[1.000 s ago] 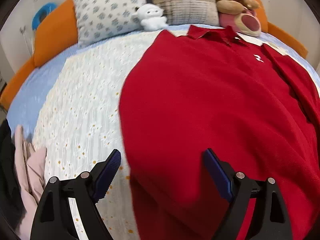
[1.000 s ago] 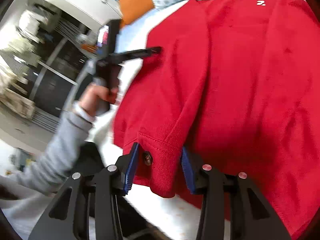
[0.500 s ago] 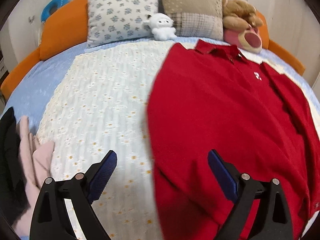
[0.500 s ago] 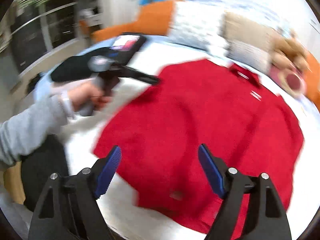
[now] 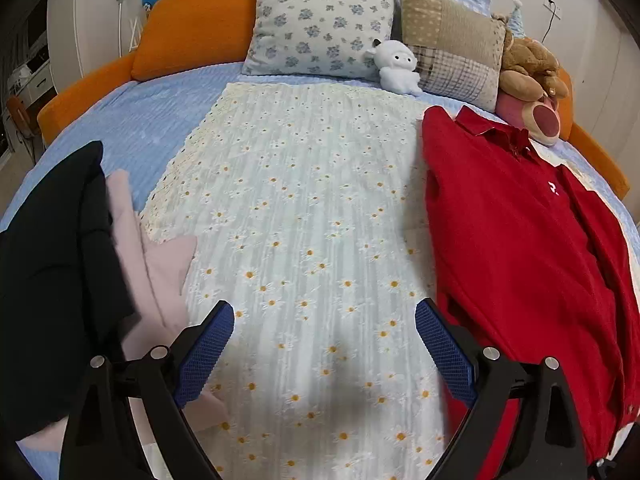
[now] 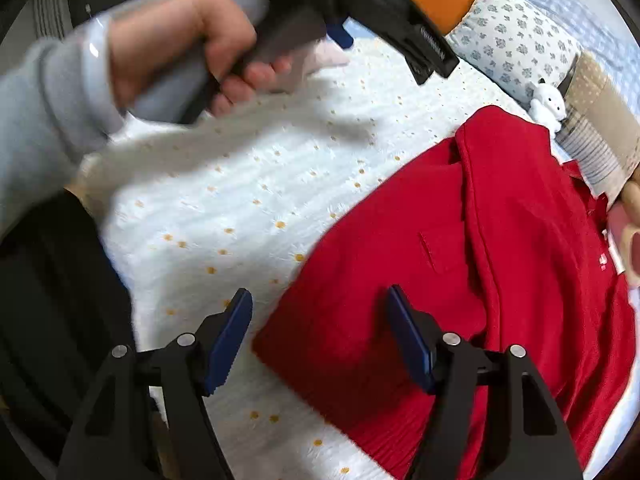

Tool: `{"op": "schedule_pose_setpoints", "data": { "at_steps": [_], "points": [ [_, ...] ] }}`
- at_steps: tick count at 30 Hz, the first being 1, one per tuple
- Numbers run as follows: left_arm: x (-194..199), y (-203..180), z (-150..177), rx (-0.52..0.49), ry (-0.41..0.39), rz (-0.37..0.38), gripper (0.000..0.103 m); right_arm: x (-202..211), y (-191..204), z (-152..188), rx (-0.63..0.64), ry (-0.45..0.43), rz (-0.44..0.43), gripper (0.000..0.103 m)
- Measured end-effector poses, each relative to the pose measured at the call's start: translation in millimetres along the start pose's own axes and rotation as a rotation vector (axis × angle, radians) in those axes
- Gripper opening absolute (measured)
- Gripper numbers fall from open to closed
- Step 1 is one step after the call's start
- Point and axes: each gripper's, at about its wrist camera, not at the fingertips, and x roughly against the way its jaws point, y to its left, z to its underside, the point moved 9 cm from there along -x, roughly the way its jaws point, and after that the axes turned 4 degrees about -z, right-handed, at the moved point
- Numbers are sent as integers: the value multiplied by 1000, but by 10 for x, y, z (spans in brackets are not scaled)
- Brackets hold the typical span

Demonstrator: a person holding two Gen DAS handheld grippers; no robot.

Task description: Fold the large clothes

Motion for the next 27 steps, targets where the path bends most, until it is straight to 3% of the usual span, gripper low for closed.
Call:
{"op": "schedule_pose_setpoints", "data": {
  "at_steps": [2, 7, 9, 11, 14, 18, 24, 25, 26, 27],
  "points": [
    [-14, 26, 11, -2, 7, -1, 93, -88, -10, 22, 21, 29, 41, 59],
    [7, -10, 24, -1, -1, 8, 93, -109, -30, -14, -2, 32, -26, 39],
    [-2, -86, -13, 8, 1, 61, 93, -2, -130, -35, -75, 9, -99, 35],
    [-48, -197, -100, 48, 23, 163, 93, 119, -240, -24, -157, -19, -181, 29],
    [-120, -367, -286, 104, 41, 278, 93, 316, -520, -17, -275, -72, -274, 24],
    [-359, -632, -488, 52, 56, 294, 94, 446, -810, 127, -357, -100, -335, 23],
    [-896, -1061, -717, -41, 116, 301, 93, 398, -944, 291, -394, -115, -380, 22],
    [-961, -1134, -735, -52, 127, 310, 91, 380, -955, 305, -401, -119, -389, 22],
    [-1002, -1160, -735, -53, 145, 305, 67, 372, -960, 312, -404, -121, -397, 22],
    [-1063, -1182, -724, -36, 184, 305, 37, 353, -959, 325, -417, -127, -419, 22]
  ]
}}
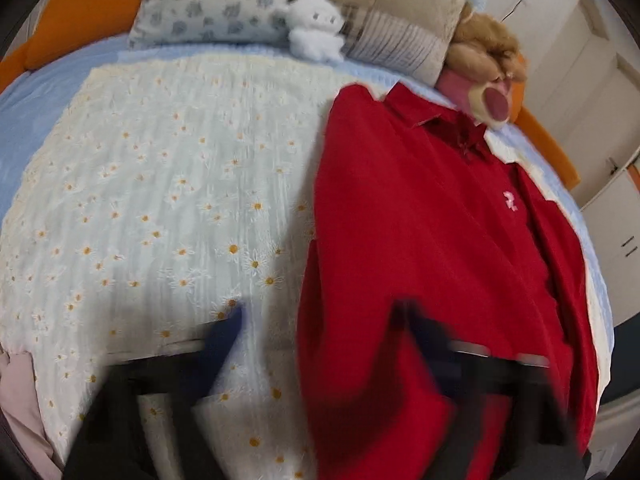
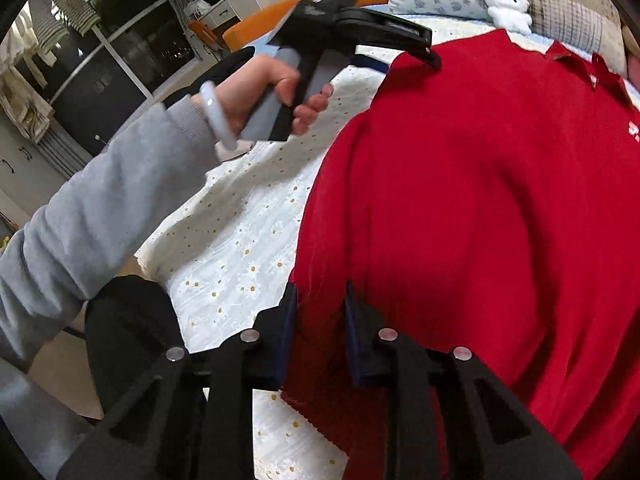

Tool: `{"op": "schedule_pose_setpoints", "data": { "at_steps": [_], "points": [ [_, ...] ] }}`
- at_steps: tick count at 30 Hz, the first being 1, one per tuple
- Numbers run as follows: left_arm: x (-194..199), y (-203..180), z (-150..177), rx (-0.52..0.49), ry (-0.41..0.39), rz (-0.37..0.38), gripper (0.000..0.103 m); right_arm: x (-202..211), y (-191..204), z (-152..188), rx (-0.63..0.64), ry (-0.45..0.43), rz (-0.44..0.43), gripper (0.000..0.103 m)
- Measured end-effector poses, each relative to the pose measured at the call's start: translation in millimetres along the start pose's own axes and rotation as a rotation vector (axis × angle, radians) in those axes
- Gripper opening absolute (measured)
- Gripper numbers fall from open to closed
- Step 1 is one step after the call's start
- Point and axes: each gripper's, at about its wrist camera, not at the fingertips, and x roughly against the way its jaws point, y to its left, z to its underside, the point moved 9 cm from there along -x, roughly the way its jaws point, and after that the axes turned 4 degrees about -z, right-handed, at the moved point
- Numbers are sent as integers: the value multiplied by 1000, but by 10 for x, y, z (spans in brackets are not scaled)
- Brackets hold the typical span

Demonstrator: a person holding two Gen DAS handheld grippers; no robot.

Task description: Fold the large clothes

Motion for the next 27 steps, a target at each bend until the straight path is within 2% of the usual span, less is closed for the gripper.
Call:
{"op": "schedule_pose_setpoints", "data": {
  "at_steps": [1, 3, 5, 6, 9, 13, 16, 20, 22, 24, 26, 27],
  "points": [
    [-54, 8, 3, 51, 40, 12, 30, -10, -6, 13, -13, -1, -20, 21],
    [-37, 14, -38, 116, 67, -10, 20, 6, -25, 19, -53, -19, -82, 21],
    [44, -100, -114, 122, 76, -37, 18, 69, -41, 34, -95, -44, -138, 20],
    [113, -220, -165, 103, 70, -40, 17, 123, -62, 54, -116, -62, -159, 20],
    [326, -754, -327, 43, 43, 18, 17, 360, -134, 149, -160, -119, -203, 19],
    [475, -1668, -441, -82, 17, 67, 17, 790, -268, 367, -240, -219, -262, 19],
    [313, -2179, -398, -147, 43, 66, 17, 954, -475, 595, -320, -266, -244, 19],
    [-131, -2508, -216, -191, 104, 26, 19, 911, -658, 853, -408, -265, -248, 19],
    [-355, -2542, -103, -205, 128, -14, 25, 863, -728, 951, -450, -266, -265, 19],
    [-558, -2510, 52, -206, 148, -43, 59, 853, -748, 970, -449, -257, -249, 19],
    [-647, -2523, 156, -204, 157, -22, 73, 883, -688, 941, -428, -233, -256, 32],
    [-621, -2527, 172, -204, 155, -15, 74, 911, -648, 891, -415, -223, -258, 37]
  ]
}}
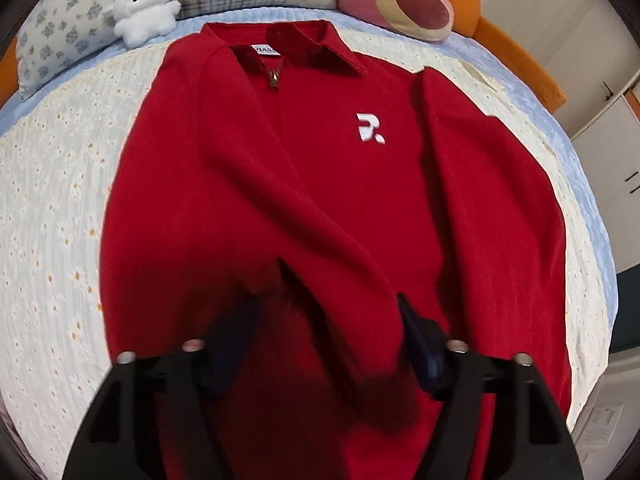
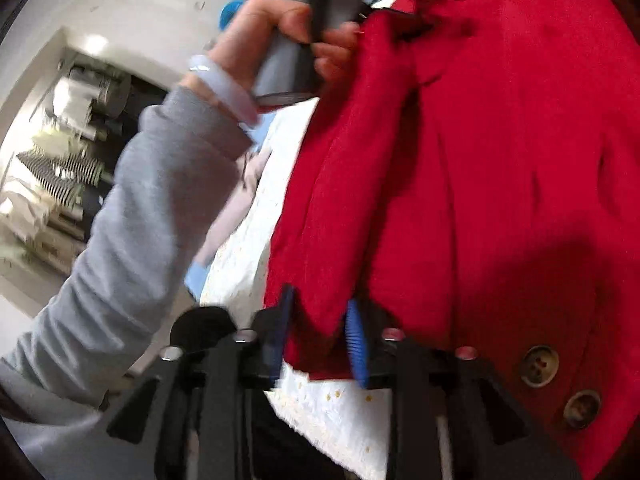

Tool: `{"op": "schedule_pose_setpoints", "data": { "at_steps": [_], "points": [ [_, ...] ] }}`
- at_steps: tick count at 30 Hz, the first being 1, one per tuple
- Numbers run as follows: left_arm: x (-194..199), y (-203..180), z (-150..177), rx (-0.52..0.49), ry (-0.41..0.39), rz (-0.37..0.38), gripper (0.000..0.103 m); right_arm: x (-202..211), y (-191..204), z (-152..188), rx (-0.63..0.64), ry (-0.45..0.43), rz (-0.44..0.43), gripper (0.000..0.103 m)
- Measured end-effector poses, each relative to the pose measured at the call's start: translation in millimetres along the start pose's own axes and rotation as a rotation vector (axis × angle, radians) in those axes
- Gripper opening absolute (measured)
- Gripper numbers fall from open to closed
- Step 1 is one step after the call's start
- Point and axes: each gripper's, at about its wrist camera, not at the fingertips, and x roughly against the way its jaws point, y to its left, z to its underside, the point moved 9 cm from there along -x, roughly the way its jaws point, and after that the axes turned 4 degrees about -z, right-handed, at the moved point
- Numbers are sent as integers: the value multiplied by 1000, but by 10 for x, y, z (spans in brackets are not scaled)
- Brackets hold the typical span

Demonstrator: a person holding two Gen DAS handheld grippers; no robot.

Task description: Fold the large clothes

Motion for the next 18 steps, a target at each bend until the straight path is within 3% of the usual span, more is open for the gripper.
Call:
{"op": "schedule_pose_setpoints", "data": {
  "at_steps": [1, 2, 4, 5, 7, 10, 12, 15, 18],
  "points": [
    [85, -4, 9, 4, -10, 18, 74, 63, 78, -40, 18, 5, -10, 48],
    [245, -12, 23, 10, -33, 53, 75, 124, 109, -81, 26, 4, -11, 67],
    [611, 33, 15, 22, -113, 100, 84, 418, 156, -260, 79, -42, 71, 76],
    [857, 122, 46, 20, -167, 82, 90, 594, 181, -383, 114, -66, 100, 76],
    [1095, 228, 152, -1, -205, 58, 92, 904, 212, -643, 171, -129, 170, 76],
    [1218, 302, 510, -71, -195, -12, 92, 1182, 113, -1264, 252, -211, 341, 76],
    [1127, 213, 816, -125, -160, -32, 92, 1117, 22, -1757, 279, -210, 377, 72],
    [934, 20, 1231, -197, -109, -35, 92, 755, -241, -2452, 216, -116, 376, 65],
    [708, -69, 1480, -271, -99, -133, 92, 329, -491, -3021, 185, -54, 440, 60]
  ]
}}
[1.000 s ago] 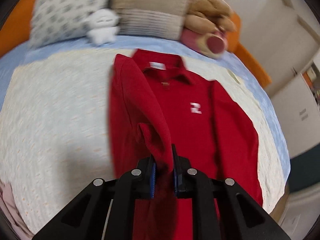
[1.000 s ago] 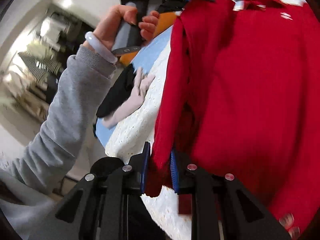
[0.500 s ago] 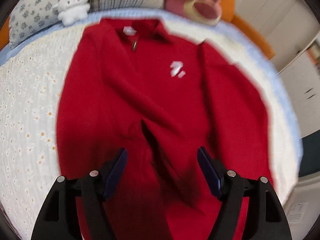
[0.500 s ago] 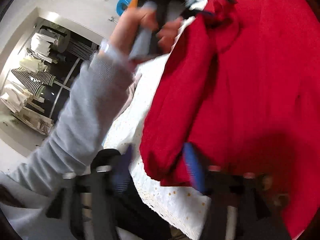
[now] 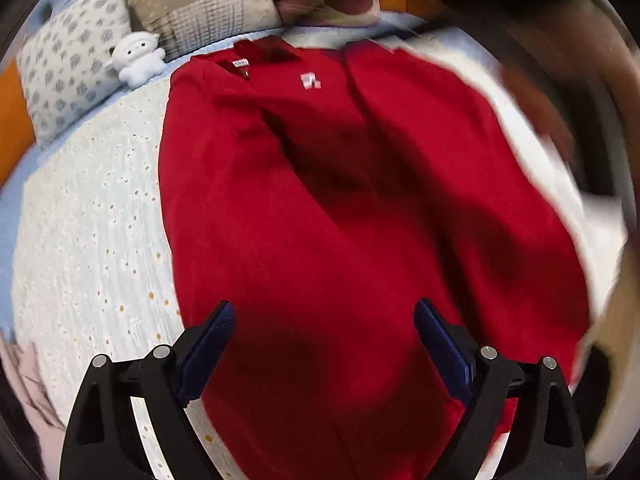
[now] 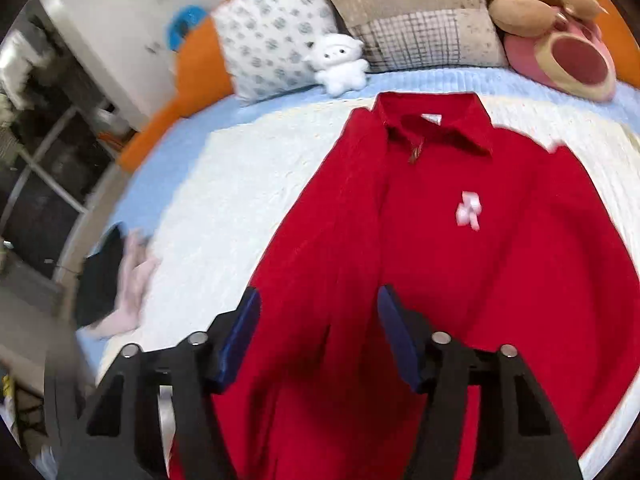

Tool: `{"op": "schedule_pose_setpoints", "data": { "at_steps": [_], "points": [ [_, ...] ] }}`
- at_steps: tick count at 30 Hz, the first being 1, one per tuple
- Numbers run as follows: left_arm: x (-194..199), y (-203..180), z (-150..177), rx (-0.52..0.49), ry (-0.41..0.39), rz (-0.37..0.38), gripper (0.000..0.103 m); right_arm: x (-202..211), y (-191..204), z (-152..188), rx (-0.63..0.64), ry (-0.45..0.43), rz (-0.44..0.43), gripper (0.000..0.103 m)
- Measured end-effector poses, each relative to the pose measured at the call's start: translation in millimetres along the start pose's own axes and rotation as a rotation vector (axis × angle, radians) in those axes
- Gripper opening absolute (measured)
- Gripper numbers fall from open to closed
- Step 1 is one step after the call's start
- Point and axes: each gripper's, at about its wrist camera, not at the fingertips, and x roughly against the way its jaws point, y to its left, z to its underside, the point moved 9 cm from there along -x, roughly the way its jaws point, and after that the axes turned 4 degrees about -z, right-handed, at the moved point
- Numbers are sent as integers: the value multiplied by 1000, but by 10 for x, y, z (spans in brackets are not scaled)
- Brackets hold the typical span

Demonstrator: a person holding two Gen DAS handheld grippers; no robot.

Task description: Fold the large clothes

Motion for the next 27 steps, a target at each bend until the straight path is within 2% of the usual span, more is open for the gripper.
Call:
{"op": "schedule_pose_setpoints", "data": {
  "at_steps": [1, 4, 8, 9, 11, 12, 13, 14, 17, 20, 23, 24, 26, 27],
  "points": [
    [-36, -18, 19, -3, -3, -12, 92, -172, 14, -105, 10, 21, 6, 55],
    [-137, -9, 96, -5, -9, -40, 91, -693, -56, -414, 16, 68, 124, 53],
    [-140, -14, 135, -49, -34, -87, 81, -1150, -239, -690, 50, 103, 294, 51],
    [-147, -11, 172, -61, -33, -92, 77, -1284, -327, -720, 39, 128, 314, 47],
    [-173, 26, 188, -57, -24, -82, 73, -1510, -445, -718, 36, 186, 355, 21],
    [-176, 44, 208, -48, -18, -67, 71, -1602, -510, -705, 31, 212, 371, 18],
    [-179, 70, 226, -38, -12, -51, 70, -1623, -522, -718, 17, 210, 360, 9],
    [-171, 100, 253, -23, -7, -32, 69, -1585, -488, -804, 0, 169, 331, 6],
    [-169, 176, 275, 11, 8, 14, 68, -1471, -224, -1109, -49, 82, 126, 5],
    [-147, 217, 341, 27, 6, 11, 67, -1444, -98, -1298, -122, 65, -56, 5],
    [-143, 164, 388, 11, 4, -8, 67, -1373, -247, -1484, -239, -12, -213, 0],
    [-154, 150, 390, 4, 3, -18, 67, -1366, -419, -1524, -308, -39, -260, 0],
    [-190, 126, 366, -9, 3, -26, 66, -1403, -652, -1486, -349, -32, -247, 0],
    [-203, 116, 357, -9, 6, -24, 67, -1449, -794, -1409, -340, -12, -204, 0]
  ]
}}
